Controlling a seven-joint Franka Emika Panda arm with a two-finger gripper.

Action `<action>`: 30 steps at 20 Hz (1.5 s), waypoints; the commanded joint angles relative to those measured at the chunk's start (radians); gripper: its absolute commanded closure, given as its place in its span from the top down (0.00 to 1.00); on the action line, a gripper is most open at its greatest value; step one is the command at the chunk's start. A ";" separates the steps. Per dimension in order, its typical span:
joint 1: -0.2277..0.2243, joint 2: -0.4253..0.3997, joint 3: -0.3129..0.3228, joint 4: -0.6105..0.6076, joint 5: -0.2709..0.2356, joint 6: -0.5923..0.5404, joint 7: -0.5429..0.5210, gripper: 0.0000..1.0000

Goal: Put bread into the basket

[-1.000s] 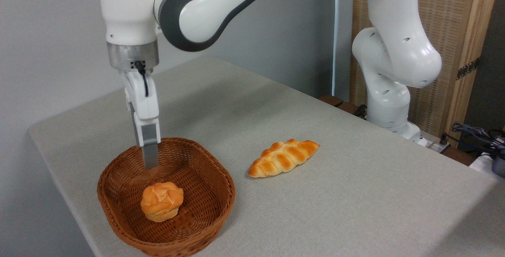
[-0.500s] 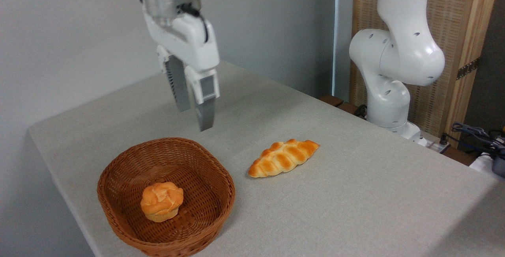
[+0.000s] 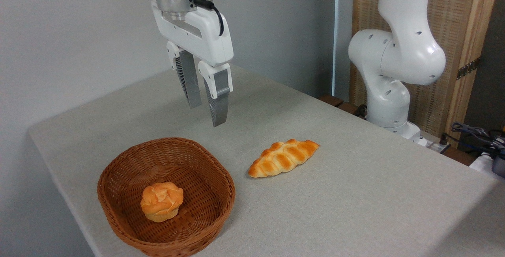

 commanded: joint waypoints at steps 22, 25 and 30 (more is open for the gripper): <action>0.013 0.065 0.003 0.146 0.004 -0.111 -0.021 1.00; -0.011 0.065 0.036 0.146 0.004 -0.111 -0.023 1.00; -0.069 0.067 0.111 0.150 0.004 -0.110 -0.021 1.00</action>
